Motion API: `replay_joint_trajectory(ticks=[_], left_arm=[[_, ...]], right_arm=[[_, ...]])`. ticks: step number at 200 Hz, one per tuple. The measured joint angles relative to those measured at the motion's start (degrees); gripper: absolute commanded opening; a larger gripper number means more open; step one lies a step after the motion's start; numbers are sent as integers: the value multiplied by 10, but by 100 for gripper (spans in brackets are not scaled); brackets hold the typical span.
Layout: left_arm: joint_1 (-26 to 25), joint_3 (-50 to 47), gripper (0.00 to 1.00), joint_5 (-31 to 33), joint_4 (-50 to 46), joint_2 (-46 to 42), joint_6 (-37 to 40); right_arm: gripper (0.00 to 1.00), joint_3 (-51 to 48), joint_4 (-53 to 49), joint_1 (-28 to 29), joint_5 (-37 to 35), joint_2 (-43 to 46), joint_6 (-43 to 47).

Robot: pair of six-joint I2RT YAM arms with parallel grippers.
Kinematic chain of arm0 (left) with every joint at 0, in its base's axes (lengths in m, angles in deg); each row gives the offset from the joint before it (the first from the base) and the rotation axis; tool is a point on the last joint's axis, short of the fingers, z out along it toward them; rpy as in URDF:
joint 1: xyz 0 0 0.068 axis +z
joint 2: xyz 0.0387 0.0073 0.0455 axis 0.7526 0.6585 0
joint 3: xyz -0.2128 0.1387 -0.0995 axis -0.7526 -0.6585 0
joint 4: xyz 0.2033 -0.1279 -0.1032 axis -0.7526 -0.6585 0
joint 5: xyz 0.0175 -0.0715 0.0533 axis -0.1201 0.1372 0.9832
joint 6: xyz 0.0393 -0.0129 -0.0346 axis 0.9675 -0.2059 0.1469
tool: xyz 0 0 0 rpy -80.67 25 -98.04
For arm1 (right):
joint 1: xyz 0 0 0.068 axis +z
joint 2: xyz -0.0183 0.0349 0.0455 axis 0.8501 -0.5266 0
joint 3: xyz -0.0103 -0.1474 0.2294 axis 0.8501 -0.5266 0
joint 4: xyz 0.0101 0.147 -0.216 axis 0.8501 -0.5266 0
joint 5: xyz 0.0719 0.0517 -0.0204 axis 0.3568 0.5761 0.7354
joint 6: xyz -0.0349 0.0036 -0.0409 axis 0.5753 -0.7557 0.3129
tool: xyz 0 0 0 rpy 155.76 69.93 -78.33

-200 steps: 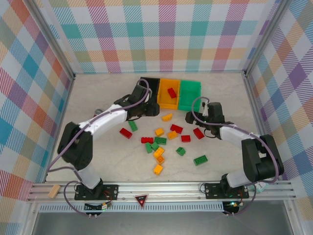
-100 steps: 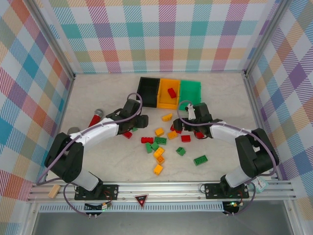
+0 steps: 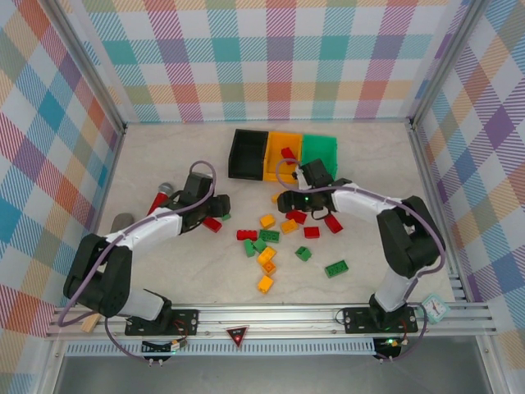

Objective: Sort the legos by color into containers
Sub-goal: Pick up the lego from the center of the table.

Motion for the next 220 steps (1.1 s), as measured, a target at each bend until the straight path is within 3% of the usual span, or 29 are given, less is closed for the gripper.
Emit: replay_joint_trajectory(ticks=[45,140,220], left_arm=[[0,-60,65,-37,58,-47,-5],[0,-45,65,-127,64,15,-35],[0,-41,65,-142,64,15,-37]], right_arm=[[86,85,-35,15,-29,-85,-67],[83,234,-122,49,-105,-186,-120],[52,251,-159,54,-142,-204,-111]])
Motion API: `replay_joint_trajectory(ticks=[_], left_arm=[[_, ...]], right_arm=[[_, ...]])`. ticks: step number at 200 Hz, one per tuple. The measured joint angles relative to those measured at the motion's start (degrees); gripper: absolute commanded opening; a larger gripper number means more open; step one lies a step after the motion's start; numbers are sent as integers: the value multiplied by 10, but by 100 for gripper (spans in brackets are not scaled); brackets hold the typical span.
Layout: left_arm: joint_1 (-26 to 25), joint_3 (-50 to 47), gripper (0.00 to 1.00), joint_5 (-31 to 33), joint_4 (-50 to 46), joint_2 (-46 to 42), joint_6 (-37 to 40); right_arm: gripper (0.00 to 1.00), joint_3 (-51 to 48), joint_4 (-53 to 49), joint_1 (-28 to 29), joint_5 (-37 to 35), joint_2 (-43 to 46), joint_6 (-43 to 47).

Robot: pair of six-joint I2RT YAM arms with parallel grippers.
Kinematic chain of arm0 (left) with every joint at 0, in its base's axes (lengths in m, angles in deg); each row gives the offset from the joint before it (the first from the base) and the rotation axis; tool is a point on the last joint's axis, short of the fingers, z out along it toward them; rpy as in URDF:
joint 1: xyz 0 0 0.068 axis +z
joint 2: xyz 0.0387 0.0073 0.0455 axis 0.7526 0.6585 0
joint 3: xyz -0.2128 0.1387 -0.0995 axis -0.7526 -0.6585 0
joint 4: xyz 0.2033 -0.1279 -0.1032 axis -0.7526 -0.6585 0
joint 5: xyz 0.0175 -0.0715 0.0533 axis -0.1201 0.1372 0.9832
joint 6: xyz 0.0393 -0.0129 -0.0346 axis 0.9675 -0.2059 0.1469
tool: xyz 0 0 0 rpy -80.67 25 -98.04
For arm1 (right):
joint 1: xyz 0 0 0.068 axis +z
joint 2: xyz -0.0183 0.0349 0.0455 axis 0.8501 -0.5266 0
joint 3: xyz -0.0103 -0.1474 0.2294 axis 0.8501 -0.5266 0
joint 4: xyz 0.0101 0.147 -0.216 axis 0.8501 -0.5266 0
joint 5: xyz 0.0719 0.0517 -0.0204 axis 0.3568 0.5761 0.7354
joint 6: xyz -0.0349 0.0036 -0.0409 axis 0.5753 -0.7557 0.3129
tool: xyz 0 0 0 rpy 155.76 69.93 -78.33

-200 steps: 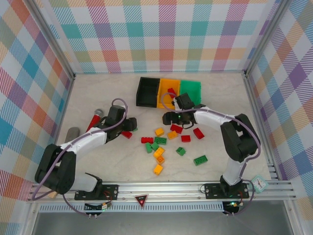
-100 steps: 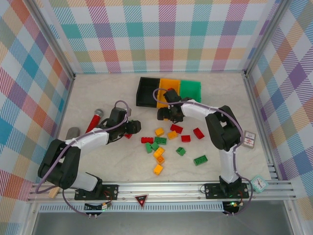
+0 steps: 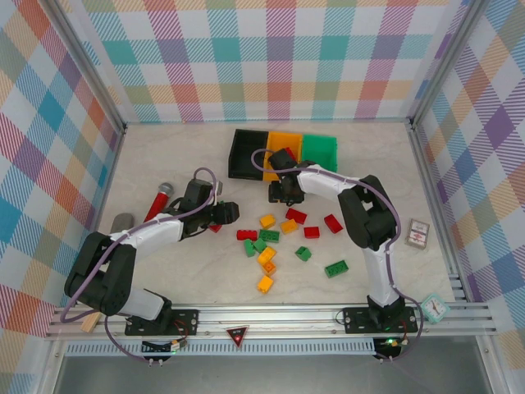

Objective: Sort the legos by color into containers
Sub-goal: Pick up the lego from the center of the table.

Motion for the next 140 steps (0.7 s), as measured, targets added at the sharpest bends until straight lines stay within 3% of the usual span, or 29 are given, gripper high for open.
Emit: replay_joint_trajectory(ticks=[68,140], left_arm=[[0,0,65,-8,0,0,0],[0,0,65,-8,0,-17,0]], right_arm=[[48,-9,-7,10,-14,10,15],[49,-53,-23,11,-36,113,25]])
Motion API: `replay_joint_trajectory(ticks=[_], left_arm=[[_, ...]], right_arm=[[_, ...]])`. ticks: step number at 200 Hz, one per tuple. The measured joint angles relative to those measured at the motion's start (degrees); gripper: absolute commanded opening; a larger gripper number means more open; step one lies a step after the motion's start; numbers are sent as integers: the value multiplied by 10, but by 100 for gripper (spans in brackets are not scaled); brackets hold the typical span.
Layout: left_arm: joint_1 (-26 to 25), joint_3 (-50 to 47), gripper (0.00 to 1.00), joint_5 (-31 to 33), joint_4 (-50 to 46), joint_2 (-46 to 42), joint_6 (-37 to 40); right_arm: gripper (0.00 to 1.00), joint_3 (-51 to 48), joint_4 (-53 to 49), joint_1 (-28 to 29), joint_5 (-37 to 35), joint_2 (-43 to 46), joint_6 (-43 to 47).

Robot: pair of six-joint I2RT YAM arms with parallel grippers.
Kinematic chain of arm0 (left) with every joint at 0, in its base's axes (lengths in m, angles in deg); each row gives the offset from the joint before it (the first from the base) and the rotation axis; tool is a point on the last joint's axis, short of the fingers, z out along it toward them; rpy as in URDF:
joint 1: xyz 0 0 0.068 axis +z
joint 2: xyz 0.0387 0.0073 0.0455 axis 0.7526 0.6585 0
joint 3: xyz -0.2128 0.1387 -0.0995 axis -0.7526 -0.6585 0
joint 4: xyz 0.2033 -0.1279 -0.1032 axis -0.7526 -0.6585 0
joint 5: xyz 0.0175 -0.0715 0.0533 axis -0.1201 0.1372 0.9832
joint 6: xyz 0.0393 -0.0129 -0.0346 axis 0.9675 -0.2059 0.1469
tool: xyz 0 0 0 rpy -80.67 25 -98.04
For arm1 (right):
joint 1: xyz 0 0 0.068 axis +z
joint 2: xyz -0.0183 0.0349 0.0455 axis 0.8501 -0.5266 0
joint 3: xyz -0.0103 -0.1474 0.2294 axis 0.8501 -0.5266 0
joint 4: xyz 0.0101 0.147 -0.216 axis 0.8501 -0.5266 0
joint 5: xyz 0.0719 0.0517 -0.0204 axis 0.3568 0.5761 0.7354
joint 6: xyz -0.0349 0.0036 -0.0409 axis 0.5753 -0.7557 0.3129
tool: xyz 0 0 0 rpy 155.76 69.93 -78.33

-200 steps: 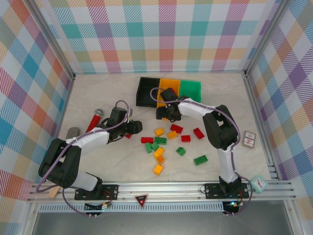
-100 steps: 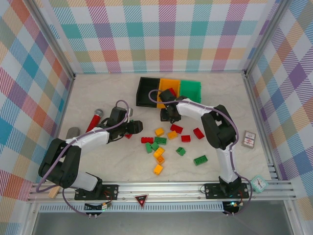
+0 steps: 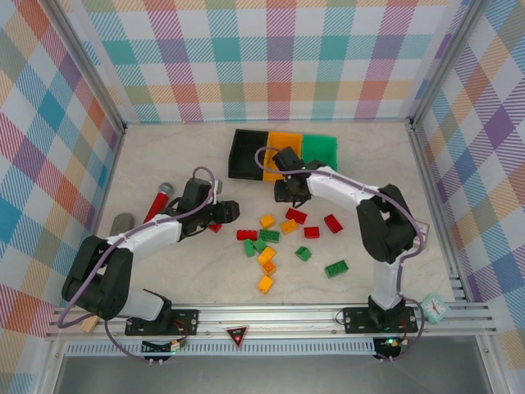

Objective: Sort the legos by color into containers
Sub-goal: Pick up the lego from the center of the table, then place the lego in the container.

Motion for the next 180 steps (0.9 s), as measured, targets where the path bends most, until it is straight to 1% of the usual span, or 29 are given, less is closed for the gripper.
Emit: replay_joint_trajectory(ticks=[16,35,67,75,86,96,114,127,149,180], left_arm=[[0,0,65,0,0,0,0],[0,0,65,0,0,0,0],[0,0,65,2,0,-3,0],[0,0,65,2,-1,-4,0],[0,0,65,3,-1,-7,0],[0,0,65,6,-1,-9,0],[0,0,66,14,-3,-12,0],[0,0,66,24,-5,-19,0],[0,-1,66,39,-5,-30,0],[0,-1,66,52,-7,-31,0]], right_arm=[[49,7,-9,-5,-12,18,13],[49,37,-24,-17,-19,18,30],[51,102,-45,-76,-19,12,53],[53,122,-48,-93,-18,5,58],[62,156,-57,-112,-14,-10,65],[65,191,-67,-129,-13,-30,74],[72,223,-77,-140,-7,-54,84],[74,224,-86,-138,-2,-59,88],[75,207,-90,-130,9,-58,90],[76,124,-71,-125,40,-31,90]])
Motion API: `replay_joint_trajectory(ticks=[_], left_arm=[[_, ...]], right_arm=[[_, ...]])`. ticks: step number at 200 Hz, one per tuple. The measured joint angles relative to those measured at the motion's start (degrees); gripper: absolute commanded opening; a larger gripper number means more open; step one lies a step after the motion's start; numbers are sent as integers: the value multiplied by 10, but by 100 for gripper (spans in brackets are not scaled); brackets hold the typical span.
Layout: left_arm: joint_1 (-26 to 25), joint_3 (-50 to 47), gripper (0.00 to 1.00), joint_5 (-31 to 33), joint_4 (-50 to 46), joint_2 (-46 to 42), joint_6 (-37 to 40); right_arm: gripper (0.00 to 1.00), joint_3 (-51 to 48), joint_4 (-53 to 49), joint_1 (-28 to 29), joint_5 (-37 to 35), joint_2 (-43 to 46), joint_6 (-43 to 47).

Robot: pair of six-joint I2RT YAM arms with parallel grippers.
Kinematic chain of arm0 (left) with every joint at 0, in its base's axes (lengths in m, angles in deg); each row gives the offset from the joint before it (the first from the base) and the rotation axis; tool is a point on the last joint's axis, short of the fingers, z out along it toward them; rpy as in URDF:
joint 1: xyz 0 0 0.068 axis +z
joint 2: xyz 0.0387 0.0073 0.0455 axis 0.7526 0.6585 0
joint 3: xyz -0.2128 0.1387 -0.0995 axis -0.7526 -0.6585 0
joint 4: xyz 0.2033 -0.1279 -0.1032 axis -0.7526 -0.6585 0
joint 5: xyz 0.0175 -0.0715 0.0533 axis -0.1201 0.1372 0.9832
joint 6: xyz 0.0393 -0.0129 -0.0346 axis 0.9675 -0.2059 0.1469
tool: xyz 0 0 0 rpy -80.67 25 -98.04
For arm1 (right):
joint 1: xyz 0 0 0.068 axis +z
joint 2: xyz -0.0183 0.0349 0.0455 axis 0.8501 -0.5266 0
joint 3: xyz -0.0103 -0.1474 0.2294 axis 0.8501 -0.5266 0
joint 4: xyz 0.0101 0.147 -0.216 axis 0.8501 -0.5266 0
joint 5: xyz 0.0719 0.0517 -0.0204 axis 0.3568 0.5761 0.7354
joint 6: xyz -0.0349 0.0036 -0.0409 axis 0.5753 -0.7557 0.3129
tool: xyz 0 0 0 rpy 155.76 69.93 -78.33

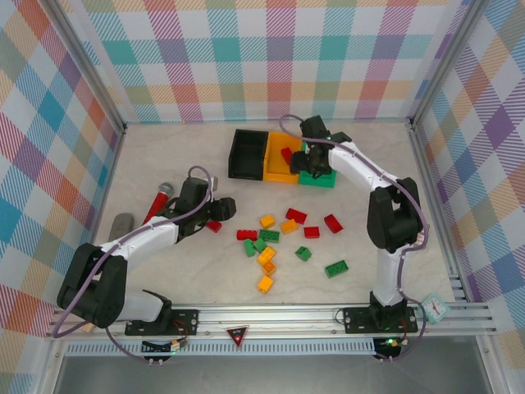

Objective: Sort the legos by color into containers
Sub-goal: Place the lego in the container, then pick up the lego from the center of the table.

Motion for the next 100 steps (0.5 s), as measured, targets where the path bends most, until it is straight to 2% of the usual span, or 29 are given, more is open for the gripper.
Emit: replay_joint_trajectory(ticks=[17,67,100], left_arm=[[0,0,66,6,0,2,0],[0,9,66,30,-21,49,0],[1,56,65,49,-64,94,3]], right_arm=[[83,-58,15,6,19,30,3],[82,-196,81,31,37,130,20],[82,-271,135,44,42,163,39]])
